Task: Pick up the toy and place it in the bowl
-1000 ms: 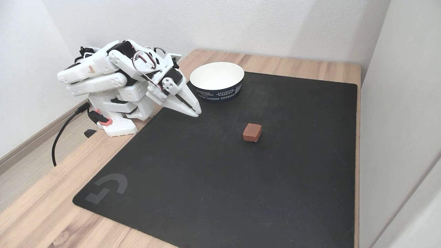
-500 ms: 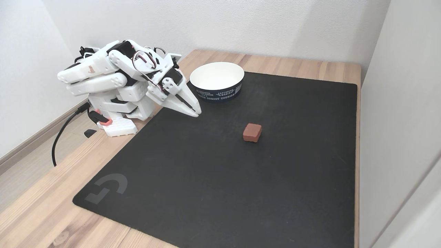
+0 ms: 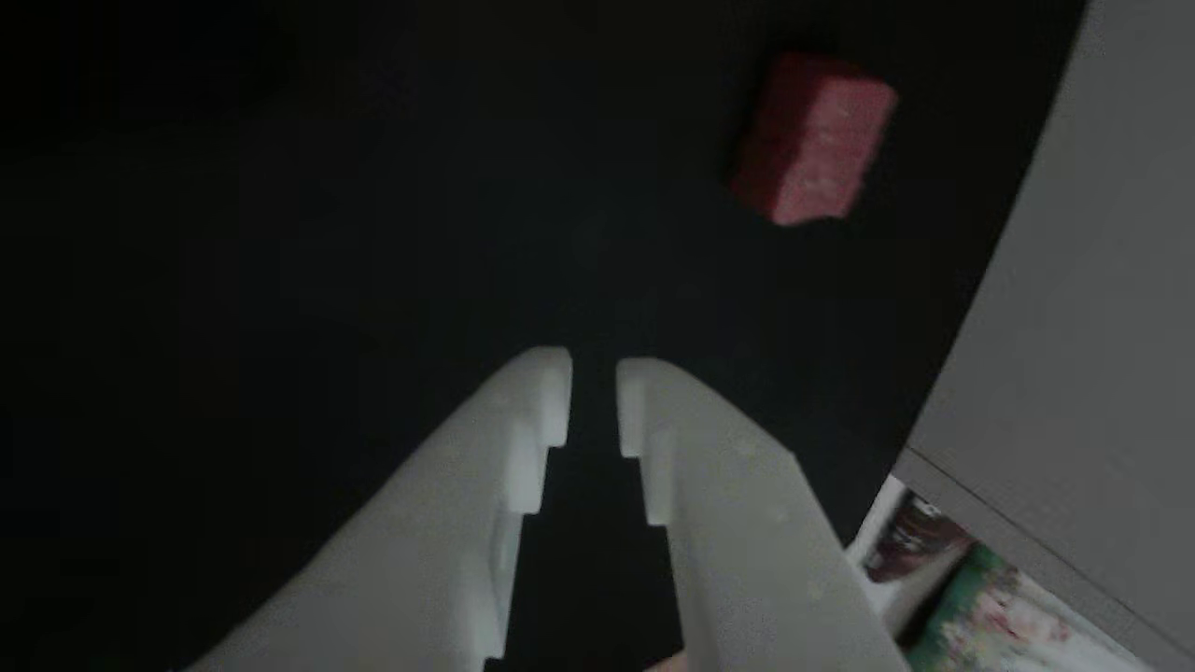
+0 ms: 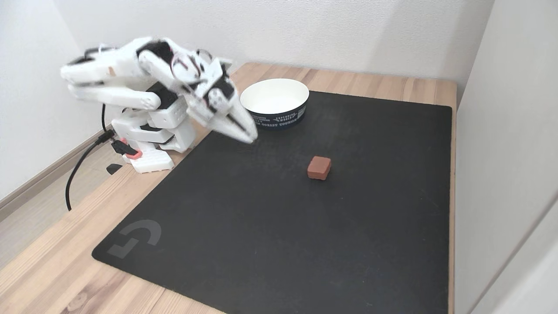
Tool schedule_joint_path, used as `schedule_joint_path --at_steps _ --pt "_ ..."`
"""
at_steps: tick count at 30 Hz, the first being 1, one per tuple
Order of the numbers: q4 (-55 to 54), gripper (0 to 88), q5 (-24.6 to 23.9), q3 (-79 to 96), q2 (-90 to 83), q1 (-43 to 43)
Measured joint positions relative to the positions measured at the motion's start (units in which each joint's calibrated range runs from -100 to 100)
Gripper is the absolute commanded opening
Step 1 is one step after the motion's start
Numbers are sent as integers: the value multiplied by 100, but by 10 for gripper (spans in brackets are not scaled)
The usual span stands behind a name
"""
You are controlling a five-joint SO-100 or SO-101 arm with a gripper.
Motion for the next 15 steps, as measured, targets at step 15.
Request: schedule_joint_path --at_steps 15 --pt "8 22 -98 -3826 4197 0"
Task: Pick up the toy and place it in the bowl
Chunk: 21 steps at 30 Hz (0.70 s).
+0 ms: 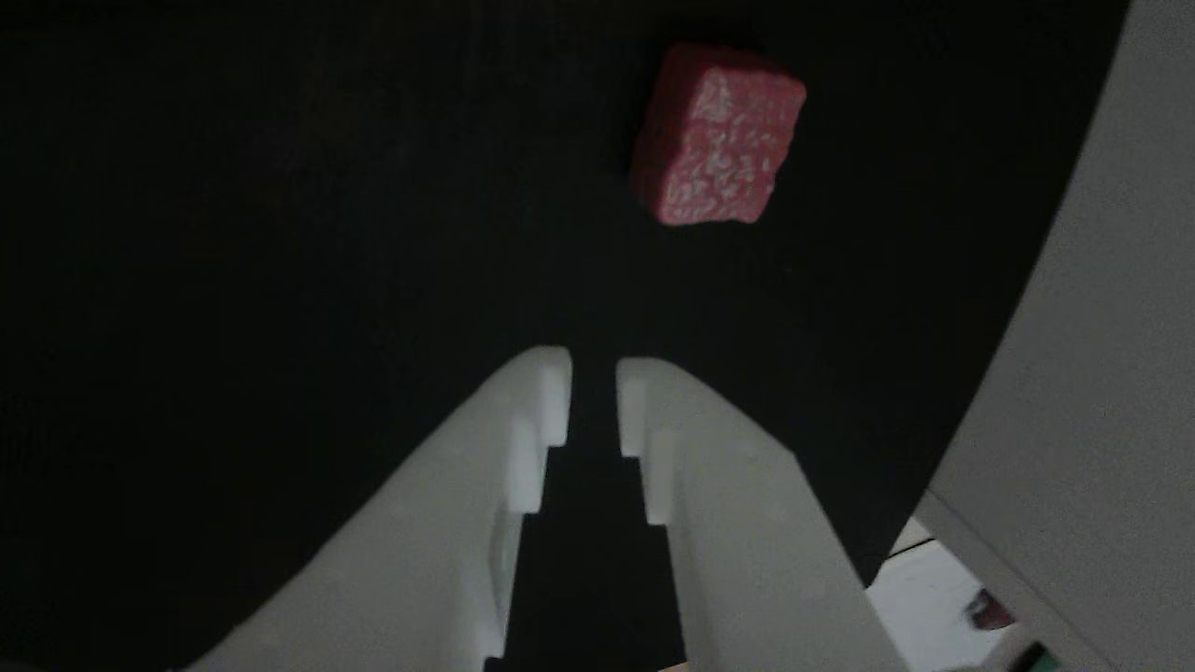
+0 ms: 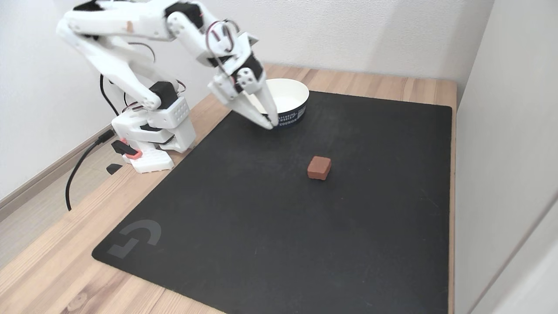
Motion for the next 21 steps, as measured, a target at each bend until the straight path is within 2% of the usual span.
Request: schedule_joint_path --at_steps 5,14,21 --pt "397 22 -257 -1266 1191 0" --pt "920 22 -371 -3401 3089 0" --pt "1832 22 -592 -5442 4738 8"
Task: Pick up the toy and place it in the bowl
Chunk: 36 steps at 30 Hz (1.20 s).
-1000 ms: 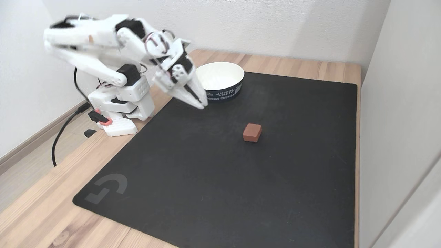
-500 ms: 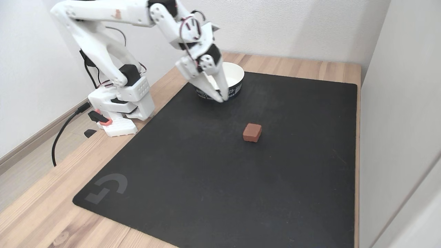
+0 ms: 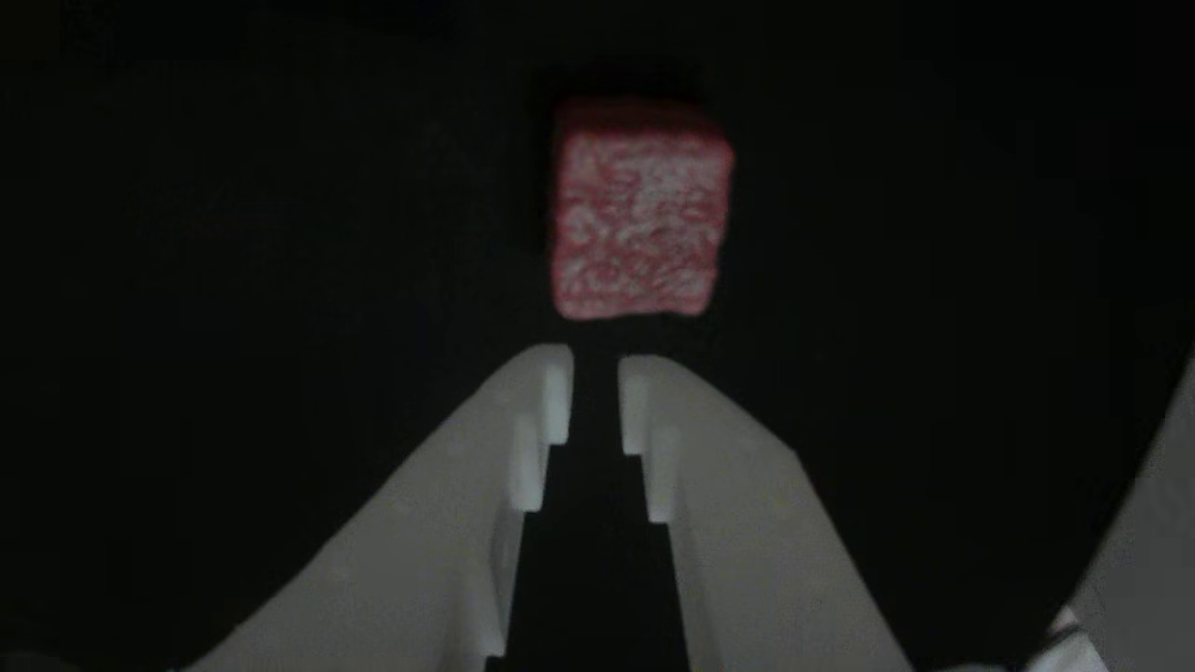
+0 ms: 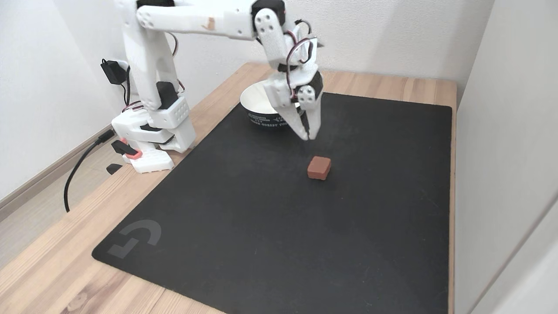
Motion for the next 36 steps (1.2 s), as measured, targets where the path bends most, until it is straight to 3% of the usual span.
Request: schedule_joint_path --at_steps 3,10,36 --pt "675 22 -139 -1379 833 -8" --pt "1190 22 -154 -2844 1774 17" --pt "1494 27 -160 -2938 2306 233"
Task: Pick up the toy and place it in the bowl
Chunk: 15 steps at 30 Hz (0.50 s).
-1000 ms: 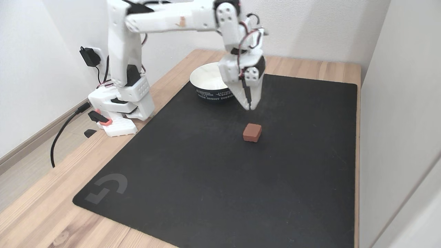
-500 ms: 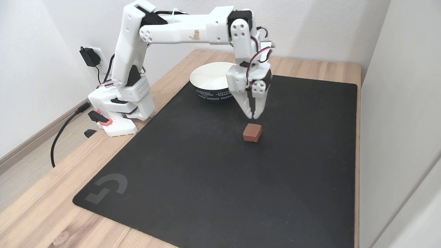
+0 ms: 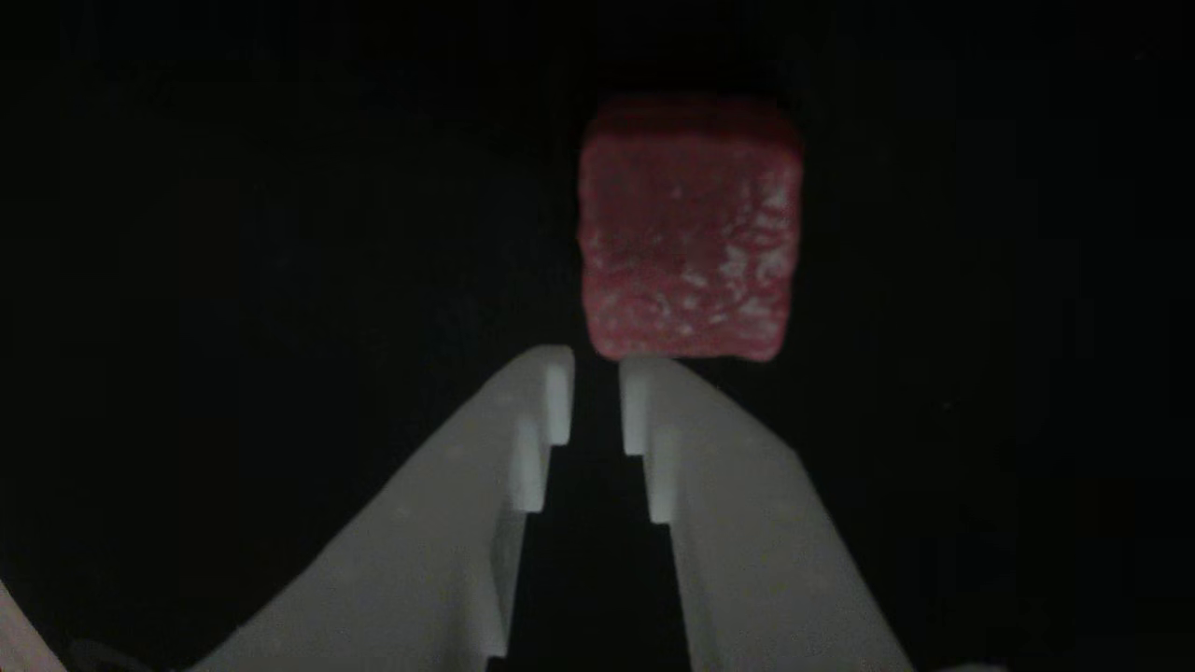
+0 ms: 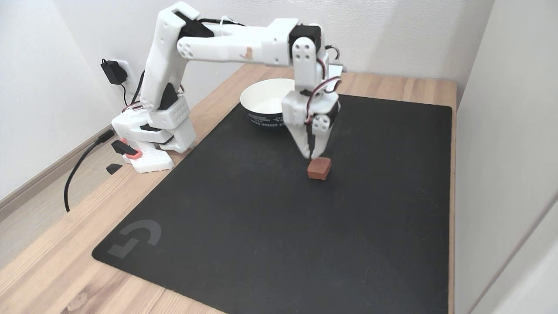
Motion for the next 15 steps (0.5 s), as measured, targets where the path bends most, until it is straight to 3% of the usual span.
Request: schedule_joint_path --at_steps 8,11,15 --pt "-245 37 263 -57 8 -33" --pt "-262 122 314 -57 8 -42" --pt "-262 304 314 -57 8 -42"
